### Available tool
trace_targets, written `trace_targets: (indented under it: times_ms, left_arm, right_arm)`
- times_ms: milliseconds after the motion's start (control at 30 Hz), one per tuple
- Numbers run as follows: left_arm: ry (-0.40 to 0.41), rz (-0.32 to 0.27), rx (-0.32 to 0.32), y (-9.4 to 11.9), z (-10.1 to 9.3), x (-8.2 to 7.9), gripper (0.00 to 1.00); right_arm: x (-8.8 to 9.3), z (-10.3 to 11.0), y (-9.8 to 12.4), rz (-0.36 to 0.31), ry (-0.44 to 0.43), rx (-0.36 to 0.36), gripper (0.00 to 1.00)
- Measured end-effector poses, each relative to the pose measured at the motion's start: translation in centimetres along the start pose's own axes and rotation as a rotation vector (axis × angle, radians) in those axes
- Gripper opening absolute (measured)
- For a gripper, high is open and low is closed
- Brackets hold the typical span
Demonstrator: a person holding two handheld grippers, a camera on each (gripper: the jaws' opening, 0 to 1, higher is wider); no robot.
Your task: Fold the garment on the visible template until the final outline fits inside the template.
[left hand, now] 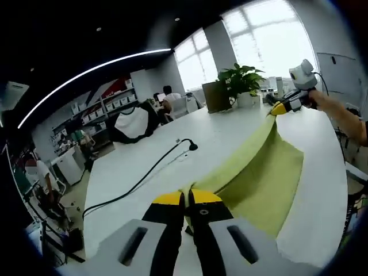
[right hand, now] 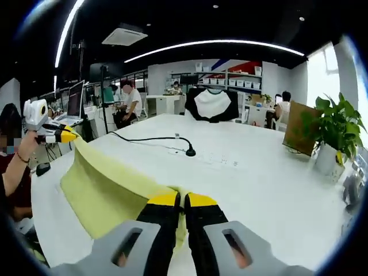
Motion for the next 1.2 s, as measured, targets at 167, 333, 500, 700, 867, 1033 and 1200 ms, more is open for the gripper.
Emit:
trace_targets:
  times_ms: [167,333,500,700,867,1033,1200]
  left_arm:
    - [0.008,0.059,-0.008,-2.4,1.1,2.0,0.03]
    - [0.061,0.098,-0.012,-4.7,2.3,3.9,0.03]
    - [0.105,0.147,-0.011,-6.4,2.6,5.6,0.03]
    - [0.126,0.190,-0.012,-7.8,2.8,7.0,0.03]
    - [0.116,0.228,-0.023,-8.8,3.1,7.7,0.03]
    - [0.125,0.237,-0.034,-9.2,3.3,7.9,0.03]
    - [0.128,0.243,-0.047,-9.2,3.1,8.3,0.03]
  right_arm:
    - [1.0,0.4,-2.7,0.049,0.010,0.012,0.01]
    - [2.1,0.6,-4.7,0.096,-0.001,0.019,0.01]
    - [3.2,0.7,-6.4,0.150,-0.005,0.023,0.01]
    - [4.2,0.6,-8.1,0.204,0.026,0.034,0.01]
    - [4.9,0.9,-8.9,0.228,0.044,0.041,0.01]
    - [5.4,1.1,-9.0,0.248,0.080,0.051,0.01]
    - [5.7,1.0,-9.2,0.257,0.092,0.051,0.01]
Point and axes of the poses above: the point that each gripper's makers call its tool centre point, and the gripper's own axes: y roughly backward along the fingers, z roughly to its left, x roughly out of its underside, the point moved 10 cm from there along y, roughly backward along the fingers, and after that the axes turned 11 degrees about x, right-handed, at the moved point
